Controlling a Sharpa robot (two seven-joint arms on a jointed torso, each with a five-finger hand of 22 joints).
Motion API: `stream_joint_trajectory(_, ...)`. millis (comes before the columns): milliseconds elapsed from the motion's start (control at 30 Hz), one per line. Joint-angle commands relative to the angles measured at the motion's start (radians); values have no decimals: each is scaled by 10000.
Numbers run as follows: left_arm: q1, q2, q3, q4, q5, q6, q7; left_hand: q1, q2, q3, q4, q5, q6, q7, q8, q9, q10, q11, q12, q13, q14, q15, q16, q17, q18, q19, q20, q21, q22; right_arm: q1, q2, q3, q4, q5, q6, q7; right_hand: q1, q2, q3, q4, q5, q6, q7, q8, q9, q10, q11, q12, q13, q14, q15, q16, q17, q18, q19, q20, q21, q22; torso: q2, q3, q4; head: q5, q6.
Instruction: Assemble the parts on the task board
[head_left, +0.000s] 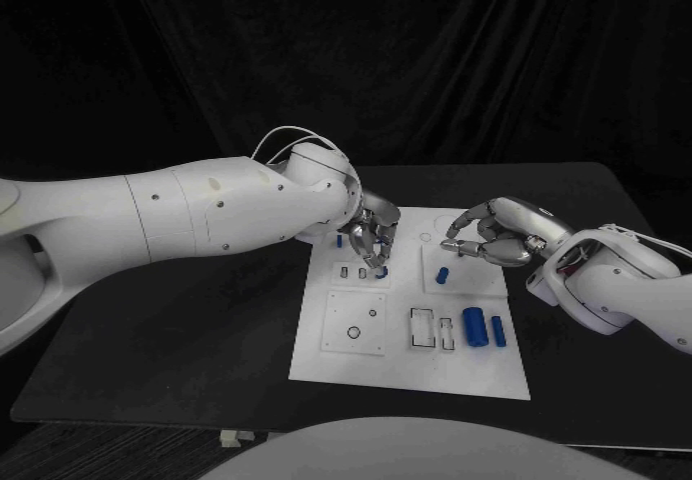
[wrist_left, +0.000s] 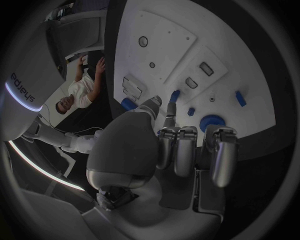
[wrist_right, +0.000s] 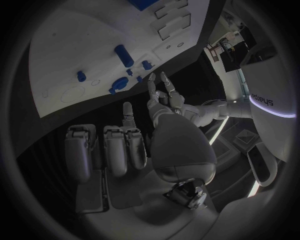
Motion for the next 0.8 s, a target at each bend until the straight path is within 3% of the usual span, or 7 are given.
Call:
stream_joint_trajectory(33,34,144,12,-133,-188,815,-592,-86,4,-48,-3,89,72,40,-41,-125,1042,75,34,2635,1039,56,26,2635,-111,986,64,-60,2605,-10,-2,6,26,249,-550,437,-168,91,-138,248,210,56,-1,-58,-26,1042,27,26,2634,1056,27,25,2634,-159,1060,27,27,2633,8,-11,-9,11,0)
stream_joint_trajectory(100,30,214,12,-166,-662,473,-587,-390,-92,-236,122,-201,160,52,3,-298,1042,93,34,2635,1039,79,26,2635,-105,975,93,-82,2597,-10,2,6,27,284,-567,481,-171,135,-191,325,337,63,1,-69,-35,1042,32,26,2634,1056,32,25,2634,-159,1060,33,27,2633,25,-23,-13,5,0)
stream_joint_trajectory(233,24,253,12,-131,-1190,92,-547,-614,-165,-466,169,-344,281,-2,193,-123,1042,52,34,2635,1039,45,26,2635,-104,974,82,-87,2596,-10,1,6,24,315,-577,526,-192,166,-228,388,394,67,2,-75,-41,1042,35,26,2634,1056,34,25,2634,-159,1060,37,27,2633,62,-31,-40,40,0)
stream_joint_trajectory(467,2,309,11,-67,-1483,12,-525,-1416,-300,-883,717,-794,99,-29,366,344,1042,24,34,2635,1039,13,26,2635,-91,952,42,-140,2579,-10,9,6,10,332,-546,552,-188,183,-250,418,424,73,1,-78,-43,1042,38,26,2634,1056,36,25,2634,-159,1060,39,27,2633,48,0,-19,43,0)
stream_joint_trajectory(533,-12,331,11,-63,-1515,-49,-533,-1427,-361,-893,812,-784,45,-46,477,593,1042,11,34,2635,1039,3,26,2635,-91,952,30,-140,2579,-11,21,6,2,334,-531,558,-178,183,-252,416,431,75,1,-77,-43,1042,38,26,2634,1056,37,25,2634,-159,1060,39,27,2633,42,-1,4,-7,0)
stream_joint_trajectory(667,-40,388,11,-69,-1551,-83,-544,-1287,-405,-863,878,-708,-251,-128,1057,1670,1042,-31,34,2635,1039,-75,26,2635,-89,949,-16,-151,2576,-12,37,6,-11,337,-488,559,-101,180,-267,394,478,86,1,-78,-46,1042,41,26,2634,1056,41,25,2634,-159,1060,43,27,2633,30,-18,23,-43,0)
stream_joint_trajectory(800,-56,425,10,-107,-1560,-81,-496,-1290,-419,-872,920,-744,-532,-93,1221,2120,1042,-70,34,2635,1039,-65,26,2635,-85,941,-32,-171,2571,-12,45,6,-22,337,-468,551,-77,178,-271,386,487,87,1,-79,-47,1042,42,26,2634,1056,42,25,2634,-159,1060,44,27,2633,14,-16,30,-71,0)
